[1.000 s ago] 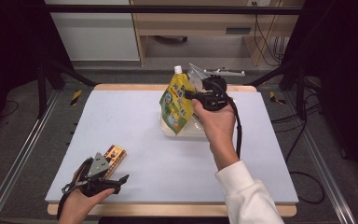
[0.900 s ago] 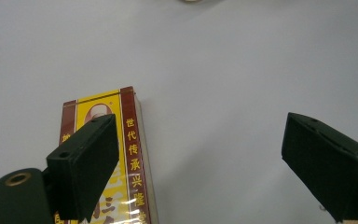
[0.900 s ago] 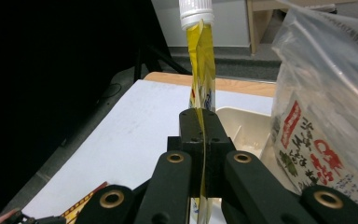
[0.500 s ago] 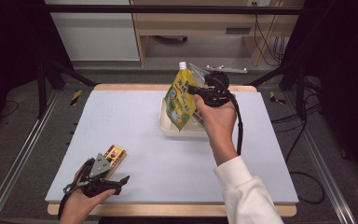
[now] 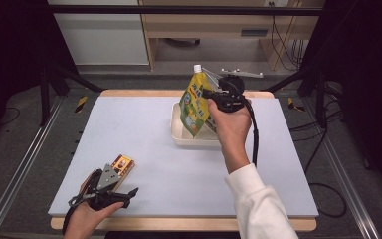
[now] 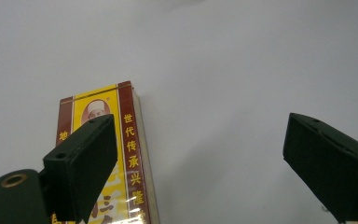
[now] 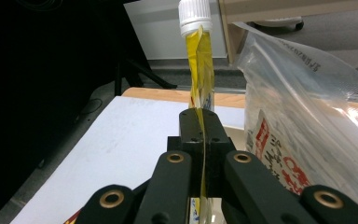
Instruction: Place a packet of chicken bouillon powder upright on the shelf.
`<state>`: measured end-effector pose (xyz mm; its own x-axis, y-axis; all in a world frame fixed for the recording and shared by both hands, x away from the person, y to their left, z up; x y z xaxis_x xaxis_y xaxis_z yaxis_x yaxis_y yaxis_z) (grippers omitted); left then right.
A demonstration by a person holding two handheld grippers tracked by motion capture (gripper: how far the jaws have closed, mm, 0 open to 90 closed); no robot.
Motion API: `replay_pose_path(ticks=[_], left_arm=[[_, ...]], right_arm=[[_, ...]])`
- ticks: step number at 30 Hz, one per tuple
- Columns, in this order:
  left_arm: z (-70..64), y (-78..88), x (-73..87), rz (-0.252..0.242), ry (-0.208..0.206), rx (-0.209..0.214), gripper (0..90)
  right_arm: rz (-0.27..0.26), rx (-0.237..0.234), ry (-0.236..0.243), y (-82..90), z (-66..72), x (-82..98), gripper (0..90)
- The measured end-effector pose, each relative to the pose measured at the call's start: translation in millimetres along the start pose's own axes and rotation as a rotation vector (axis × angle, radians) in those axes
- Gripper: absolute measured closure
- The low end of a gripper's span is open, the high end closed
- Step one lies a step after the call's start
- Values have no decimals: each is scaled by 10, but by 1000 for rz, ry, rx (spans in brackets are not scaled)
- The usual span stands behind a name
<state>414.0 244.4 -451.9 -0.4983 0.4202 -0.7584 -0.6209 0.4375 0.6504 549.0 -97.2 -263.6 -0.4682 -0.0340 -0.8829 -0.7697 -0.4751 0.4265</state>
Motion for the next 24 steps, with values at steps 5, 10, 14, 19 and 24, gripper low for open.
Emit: replay_pose_path(ticks=[5,10,14,19,24], left_arm=[[20,7,4,-3,6,-3,94],[19,2,6,3,1,0,93],[10,0,5,4,-1,2,93],[10,0,6,5,-2,3,93],[9,-1,4,5,-3,4,93]], right_arm=[[-5,4,-5,-3,-16,-4,900],[-16,13,-5,-7,-38,-8,900],[-22,25,-13,-18,-46,-13,900],[-23,45,-16,-54,-58,-12,900],[-19,60,-13,-85,-58,-9,900]])
Point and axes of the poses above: each handheld gripper's, and its own axes: y roughly backward along the jaws, x roughly out of its underside, z roughly to its left, the point moved 1 cm from there along -y, roughly forward along the jaws, and after that the axes turned 7 degrees about y, right-handed, at the moved point
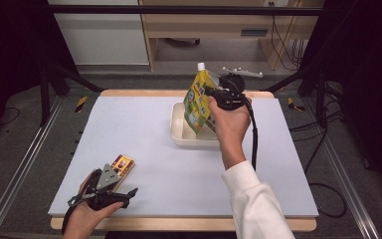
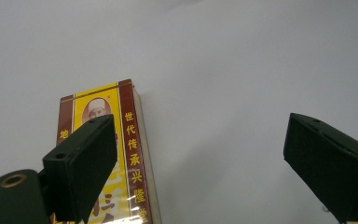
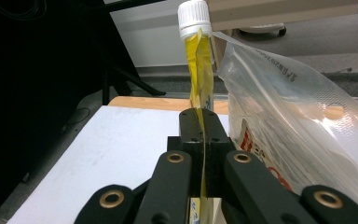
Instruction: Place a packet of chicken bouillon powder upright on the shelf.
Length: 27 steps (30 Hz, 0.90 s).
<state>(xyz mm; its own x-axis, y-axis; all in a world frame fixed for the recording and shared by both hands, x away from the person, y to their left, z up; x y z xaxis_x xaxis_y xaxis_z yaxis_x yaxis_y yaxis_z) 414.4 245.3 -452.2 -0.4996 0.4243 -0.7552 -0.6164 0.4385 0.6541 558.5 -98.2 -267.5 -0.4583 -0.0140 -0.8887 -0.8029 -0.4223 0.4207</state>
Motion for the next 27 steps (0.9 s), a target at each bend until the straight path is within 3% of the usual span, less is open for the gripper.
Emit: replay_pose_path(ticks=[13,27], left_arm=[[-6,-1,1,2,-4,1,93],[-5,5,-3,3,-11,-1,94]], right_arm=[[15,48,-9,-206,32,72,900],[20,83,-11,-312,38,108,900]])
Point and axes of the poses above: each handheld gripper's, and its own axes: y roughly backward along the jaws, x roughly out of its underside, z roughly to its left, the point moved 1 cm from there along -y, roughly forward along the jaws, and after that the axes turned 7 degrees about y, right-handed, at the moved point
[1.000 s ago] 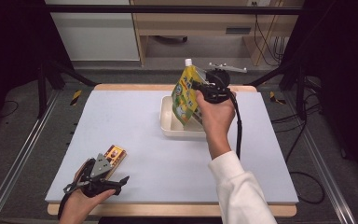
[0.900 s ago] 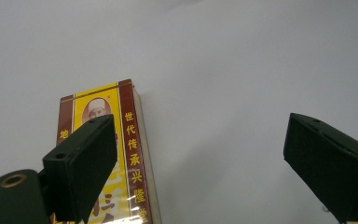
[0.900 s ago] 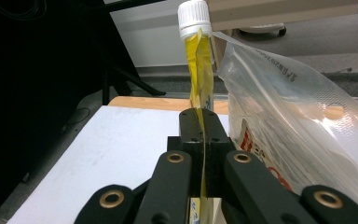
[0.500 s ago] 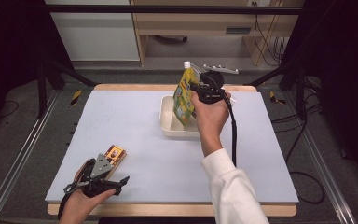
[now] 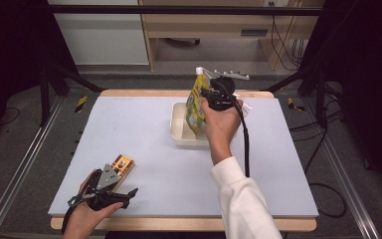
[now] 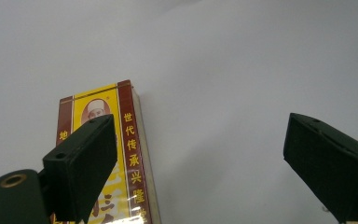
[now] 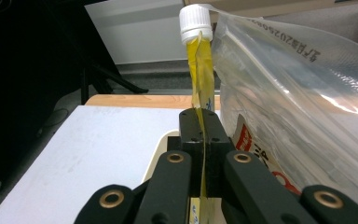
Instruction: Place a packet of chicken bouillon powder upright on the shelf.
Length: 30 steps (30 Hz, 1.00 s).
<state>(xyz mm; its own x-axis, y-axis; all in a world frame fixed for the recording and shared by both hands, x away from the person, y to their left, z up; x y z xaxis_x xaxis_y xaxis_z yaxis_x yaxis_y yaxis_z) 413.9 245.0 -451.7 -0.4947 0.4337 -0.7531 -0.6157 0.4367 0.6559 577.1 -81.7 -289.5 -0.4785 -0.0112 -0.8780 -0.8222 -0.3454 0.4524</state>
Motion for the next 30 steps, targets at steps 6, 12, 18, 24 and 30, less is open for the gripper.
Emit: replay_pose_path(ticks=[6,12,18,24,30], left_arm=[[-4,-2,-1,5,-8,1,94],[-8,-4,-1,2,-5,1,95],[-11,-4,-2,1,-5,2,95],[-9,4,-4,0,-7,1,95],[-8,3,-4,2,-10,3,95]], right_arm=[[-4,-4,-3,-6,7,2,900],[-6,-9,-12,-16,10,8,900],[-9,-9,-14,-25,29,5,900],[-8,-9,-25,-48,71,-10,900],[-19,-17,-32,-54,130,-21,900]])
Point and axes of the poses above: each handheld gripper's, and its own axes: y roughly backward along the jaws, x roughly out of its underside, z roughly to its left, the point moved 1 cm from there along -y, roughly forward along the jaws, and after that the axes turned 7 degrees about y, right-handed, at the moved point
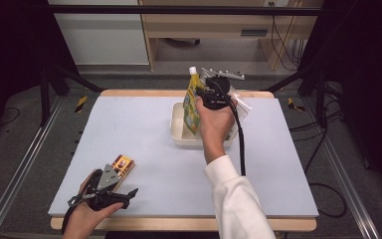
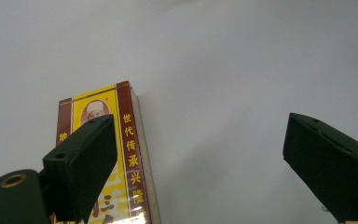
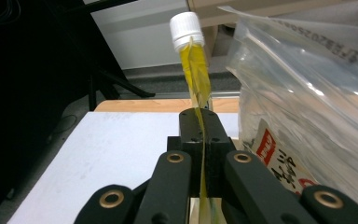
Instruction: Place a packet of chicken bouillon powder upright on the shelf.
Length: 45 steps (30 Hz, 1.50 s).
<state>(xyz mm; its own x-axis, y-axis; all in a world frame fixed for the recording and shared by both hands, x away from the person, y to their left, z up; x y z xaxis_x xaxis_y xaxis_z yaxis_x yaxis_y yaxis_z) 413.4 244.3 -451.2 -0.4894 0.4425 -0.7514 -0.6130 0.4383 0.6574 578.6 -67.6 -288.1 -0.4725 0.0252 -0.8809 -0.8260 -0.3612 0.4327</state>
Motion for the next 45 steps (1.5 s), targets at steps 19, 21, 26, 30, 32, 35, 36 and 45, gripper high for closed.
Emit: replay_pose_path(ticks=[19,21,26,30,32,35,36,45], left_arm=[[-21,-11,-5,3,-13,-2,96],[-22,-12,-6,4,-14,-1,96],[-21,-10,-6,3,-15,-3,96],[-23,-9,-6,3,-17,-2,96],[-24,-9,-7,5,-21,-3,96],[-24,-11,-8,6,-23,-2,96],[-24,-12,-8,6,-23,-3,96],[-30,-16,-10,8,-26,-3,96]], right_arm=[[-1,56,-7,-31,-123,84,900],[1,57,-5,-39,-121,85,900],[7,67,2,-94,-93,118,900],[13,61,2,-154,-83,157,900],[13,57,5,-170,-84,173,900],[21,53,9,-218,-92,230,900],[25,49,5,-230,-92,249,900],[36,35,25,-272,-88,364,900]])
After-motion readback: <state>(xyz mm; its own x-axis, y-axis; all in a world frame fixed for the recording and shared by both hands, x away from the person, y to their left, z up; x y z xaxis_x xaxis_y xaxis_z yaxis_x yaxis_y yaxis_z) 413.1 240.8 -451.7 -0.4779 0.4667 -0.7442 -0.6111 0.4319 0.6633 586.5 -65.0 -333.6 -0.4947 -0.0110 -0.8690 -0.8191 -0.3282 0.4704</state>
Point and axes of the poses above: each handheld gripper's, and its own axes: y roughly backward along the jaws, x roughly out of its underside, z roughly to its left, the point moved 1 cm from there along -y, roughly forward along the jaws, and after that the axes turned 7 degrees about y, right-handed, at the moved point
